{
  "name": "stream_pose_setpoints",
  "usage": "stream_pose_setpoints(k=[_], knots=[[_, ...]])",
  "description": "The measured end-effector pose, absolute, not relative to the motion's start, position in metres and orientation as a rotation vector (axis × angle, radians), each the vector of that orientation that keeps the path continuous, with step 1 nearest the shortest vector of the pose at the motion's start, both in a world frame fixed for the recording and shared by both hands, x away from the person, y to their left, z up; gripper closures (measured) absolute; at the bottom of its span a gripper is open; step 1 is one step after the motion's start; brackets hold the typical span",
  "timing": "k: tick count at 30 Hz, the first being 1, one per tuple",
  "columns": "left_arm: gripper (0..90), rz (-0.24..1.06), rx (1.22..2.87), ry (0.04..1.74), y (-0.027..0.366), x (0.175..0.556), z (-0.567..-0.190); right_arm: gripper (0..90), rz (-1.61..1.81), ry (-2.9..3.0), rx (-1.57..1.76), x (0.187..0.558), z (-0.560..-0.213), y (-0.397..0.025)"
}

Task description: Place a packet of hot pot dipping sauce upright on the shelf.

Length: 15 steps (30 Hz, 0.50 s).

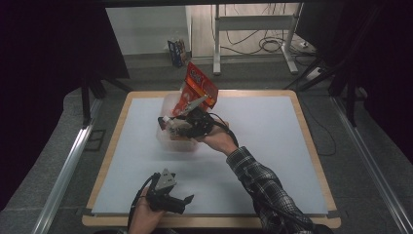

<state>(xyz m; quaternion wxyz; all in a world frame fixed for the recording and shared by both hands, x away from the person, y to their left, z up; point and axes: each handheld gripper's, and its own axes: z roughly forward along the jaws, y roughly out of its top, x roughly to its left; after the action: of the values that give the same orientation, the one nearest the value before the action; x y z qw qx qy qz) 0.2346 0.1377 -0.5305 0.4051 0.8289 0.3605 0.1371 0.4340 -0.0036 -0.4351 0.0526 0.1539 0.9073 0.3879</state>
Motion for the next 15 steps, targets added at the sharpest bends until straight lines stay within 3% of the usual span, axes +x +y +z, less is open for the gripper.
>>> stream_pose_setpoints(k=[15], knots=[[1.9,0.350,2.097,0.904,0.1374,0.2346,-0.5308,34.7,1.167,2.758,0.471,0.4323,-0.4305,-0.0077]])
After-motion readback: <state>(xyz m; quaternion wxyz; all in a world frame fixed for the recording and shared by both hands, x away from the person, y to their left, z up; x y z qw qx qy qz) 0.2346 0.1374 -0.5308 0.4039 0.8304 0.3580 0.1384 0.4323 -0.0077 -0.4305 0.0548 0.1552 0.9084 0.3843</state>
